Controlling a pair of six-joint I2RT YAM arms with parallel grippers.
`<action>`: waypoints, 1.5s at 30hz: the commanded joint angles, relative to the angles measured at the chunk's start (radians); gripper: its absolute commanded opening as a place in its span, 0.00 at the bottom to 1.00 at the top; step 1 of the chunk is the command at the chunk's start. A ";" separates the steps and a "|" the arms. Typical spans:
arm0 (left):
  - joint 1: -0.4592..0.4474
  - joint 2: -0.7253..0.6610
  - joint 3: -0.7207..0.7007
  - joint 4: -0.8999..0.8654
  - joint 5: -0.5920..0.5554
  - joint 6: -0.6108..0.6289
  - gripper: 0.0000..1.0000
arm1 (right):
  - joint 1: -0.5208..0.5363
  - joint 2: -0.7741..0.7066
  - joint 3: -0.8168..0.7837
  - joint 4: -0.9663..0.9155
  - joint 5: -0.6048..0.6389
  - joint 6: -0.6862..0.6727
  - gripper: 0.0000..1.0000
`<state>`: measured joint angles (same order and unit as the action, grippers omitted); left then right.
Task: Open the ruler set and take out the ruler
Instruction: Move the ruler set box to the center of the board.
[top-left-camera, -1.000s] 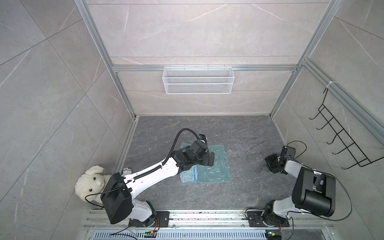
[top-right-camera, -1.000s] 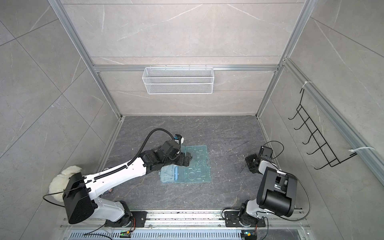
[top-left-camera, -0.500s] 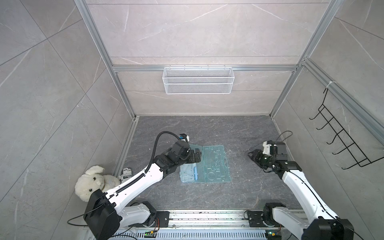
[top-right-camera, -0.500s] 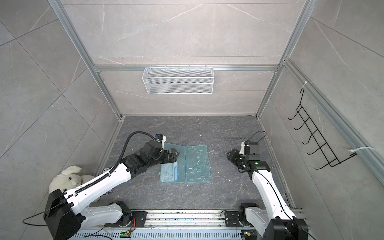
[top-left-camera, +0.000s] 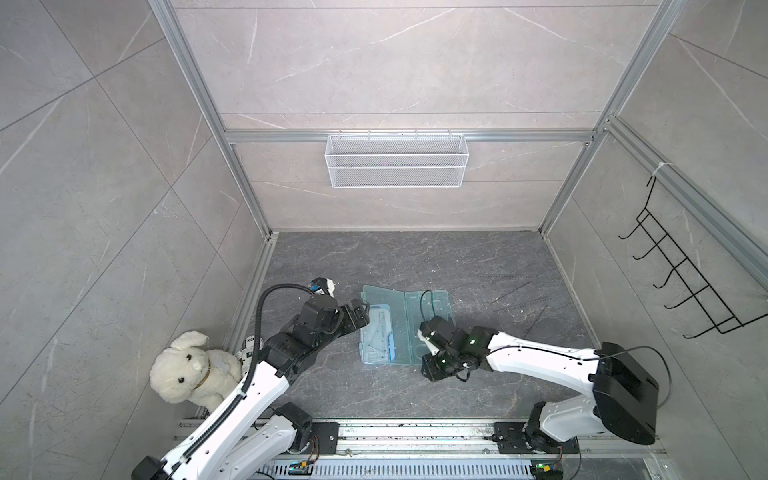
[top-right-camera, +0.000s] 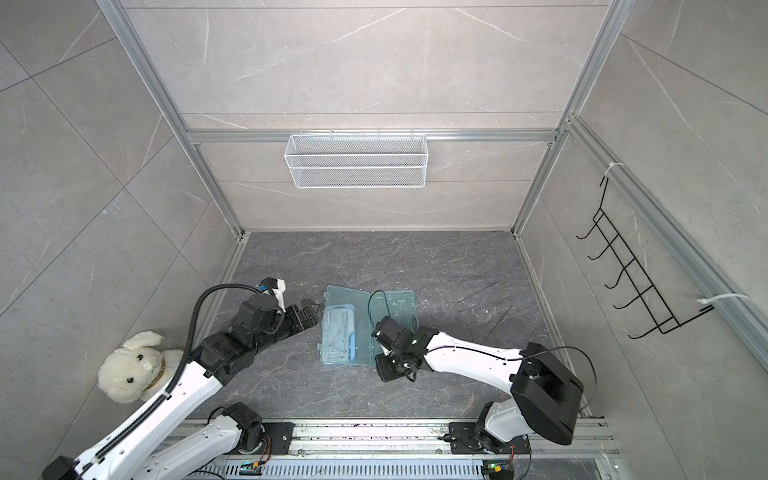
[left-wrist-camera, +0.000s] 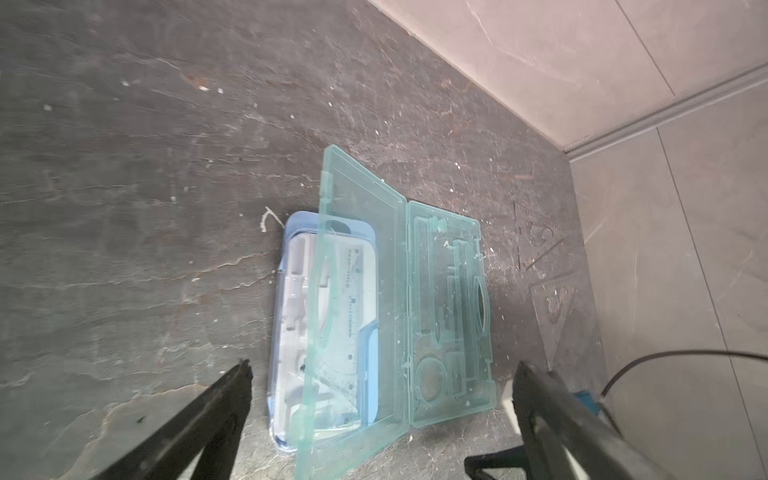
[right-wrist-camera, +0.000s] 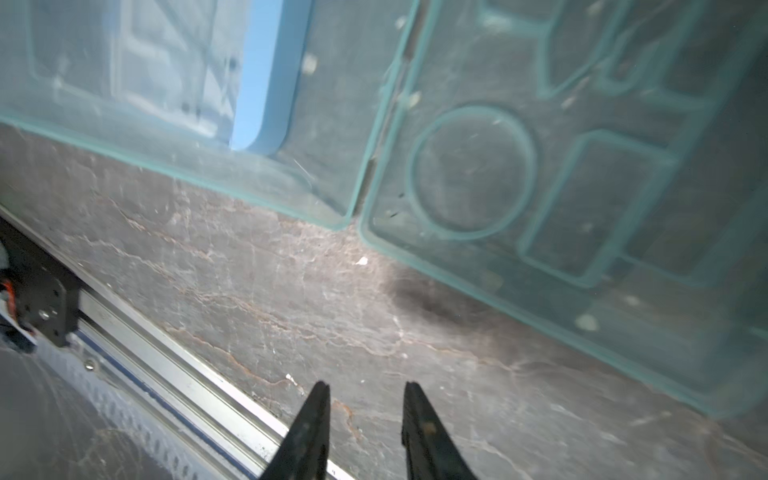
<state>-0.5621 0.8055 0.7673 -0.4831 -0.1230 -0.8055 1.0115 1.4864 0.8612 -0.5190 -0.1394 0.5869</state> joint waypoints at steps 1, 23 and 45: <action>0.005 -0.066 -0.012 -0.107 -0.106 -0.044 1.00 | 0.081 0.092 0.040 0.058 0.072 0.010 0.34; 0.005 -0.077 -0.040 -0.115 -0.070 -0.059 0.99 | -0.038 0.305 0.165 0.204 0.224 -0.071 0.35; 0.005 0.018 -0.110 -0.038 0.006 -0.063 1.00 | -0.305 0.579 0.495 0.168 0.113 -0.212 0.35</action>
<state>-0.5602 0.7998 0.6601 -0.5713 -0.1474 -0.8616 0.7261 2.0186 1.3273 -0.3256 -0.0326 0.4049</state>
